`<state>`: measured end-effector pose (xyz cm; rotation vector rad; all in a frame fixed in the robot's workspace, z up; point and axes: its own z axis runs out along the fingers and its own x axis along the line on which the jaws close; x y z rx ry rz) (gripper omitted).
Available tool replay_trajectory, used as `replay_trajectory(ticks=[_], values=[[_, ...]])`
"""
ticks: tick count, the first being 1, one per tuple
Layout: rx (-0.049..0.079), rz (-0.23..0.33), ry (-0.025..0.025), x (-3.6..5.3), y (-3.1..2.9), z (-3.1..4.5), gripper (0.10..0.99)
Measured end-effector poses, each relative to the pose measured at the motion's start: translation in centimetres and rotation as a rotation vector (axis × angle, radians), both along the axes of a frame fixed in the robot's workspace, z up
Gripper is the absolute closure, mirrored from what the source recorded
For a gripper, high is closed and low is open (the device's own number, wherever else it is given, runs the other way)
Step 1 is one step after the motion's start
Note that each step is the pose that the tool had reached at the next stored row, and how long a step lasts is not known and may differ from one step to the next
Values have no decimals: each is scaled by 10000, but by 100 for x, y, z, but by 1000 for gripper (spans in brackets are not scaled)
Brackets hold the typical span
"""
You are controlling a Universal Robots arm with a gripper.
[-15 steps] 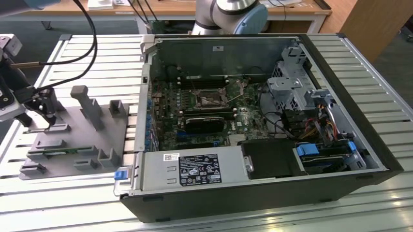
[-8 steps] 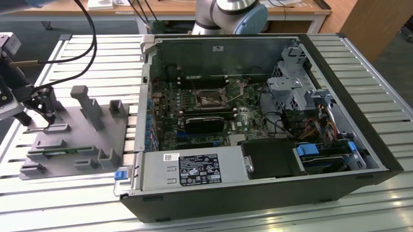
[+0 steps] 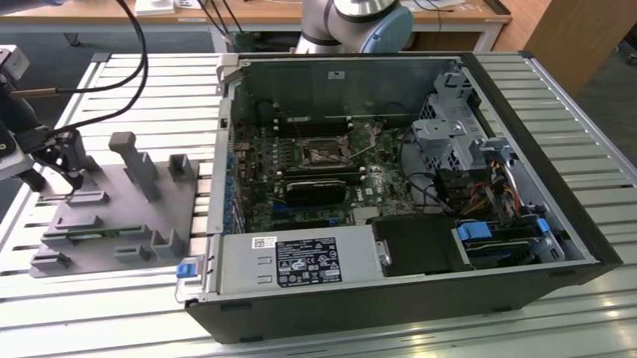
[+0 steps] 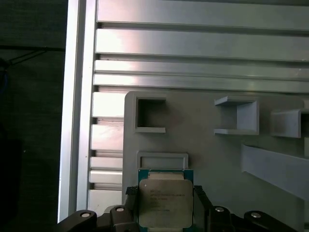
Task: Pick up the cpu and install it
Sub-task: 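Pick up the cpu and move it towards the insertion slot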
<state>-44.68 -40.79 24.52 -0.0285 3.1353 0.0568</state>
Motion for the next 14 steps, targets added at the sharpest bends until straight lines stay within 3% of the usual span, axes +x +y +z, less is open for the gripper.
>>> replay_trajectory(ticks=[14], values=[[0,1,0,0,2,95,545]])
